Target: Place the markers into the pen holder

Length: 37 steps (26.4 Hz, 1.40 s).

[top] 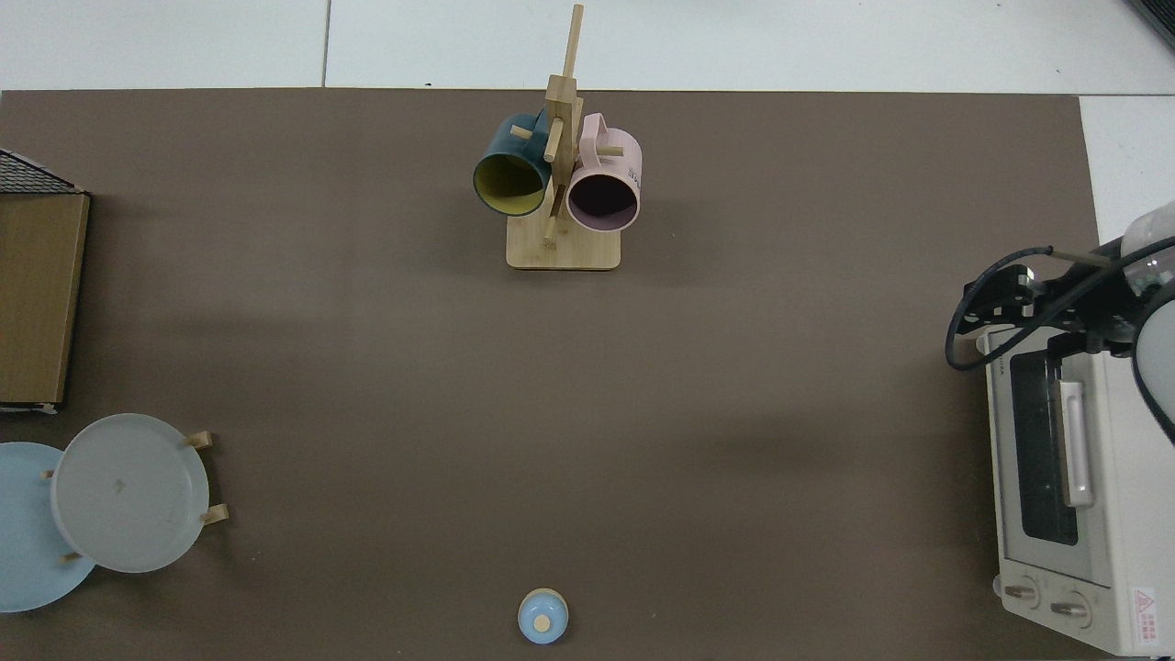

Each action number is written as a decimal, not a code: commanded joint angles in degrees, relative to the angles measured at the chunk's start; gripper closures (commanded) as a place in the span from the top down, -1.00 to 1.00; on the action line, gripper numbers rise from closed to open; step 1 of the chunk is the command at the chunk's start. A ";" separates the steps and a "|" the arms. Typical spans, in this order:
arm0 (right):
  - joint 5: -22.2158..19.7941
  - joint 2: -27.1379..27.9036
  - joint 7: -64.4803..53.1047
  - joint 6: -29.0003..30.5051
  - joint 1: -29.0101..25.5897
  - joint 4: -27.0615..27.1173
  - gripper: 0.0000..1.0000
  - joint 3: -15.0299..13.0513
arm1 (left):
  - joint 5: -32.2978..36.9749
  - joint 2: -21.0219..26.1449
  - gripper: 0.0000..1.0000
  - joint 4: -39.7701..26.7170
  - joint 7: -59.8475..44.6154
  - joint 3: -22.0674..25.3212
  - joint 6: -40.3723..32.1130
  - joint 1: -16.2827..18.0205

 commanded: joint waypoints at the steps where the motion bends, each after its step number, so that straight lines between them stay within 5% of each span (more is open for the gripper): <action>1: -0.96 -2.76 0.37 -2.78 -0.99 -1.87 1.00 0.78 | 4.53 -0.48 -1.00 0.60 0.50 -1.03 -4.20 0.70; 21: -0.96 -3.38 0.46 -4.10 -0.81 -1.87 1.00 0.78 | 4.80 -10.06 -1.00 -22.95 -4.24 -1.03 8.19 7.73; 29: -0.96 -3.38 0.37 -4.10 -0.99 -1.87 1.00 0.78 | 4.62 -9.89 -1.00 -24.28 -5.91 -1.12 8.20 7.73; 30: -0.96 -3.38 0.37 -4.10 -0.99 -1.87 1.00 0.78 | 4.71 -9.88 -0.54 -24.19 -5.83 -1.12 8.19 7.65; 31: -0.96 -3.38 0.37 -4.10 -0.99 -1.79 1.00 0.78 | 4.62 -9.80 0.13 -23.93 -5.74 -1.12 8.02 7.65; 32: -0.96 -3.38 0.37 -4.10 -0.99 -1.79 1.00 0.78 | 4.27 -9.54 0.99 -23.58 -6.00 -1.12 7.75 7.56; 37: -0.96 -3.38 0.29 -4.10 -1.07 -1.79 1.00 0.78 | 3.75 -8.22 1.00 -19.01 -6.44 -1.29 5.91 6.86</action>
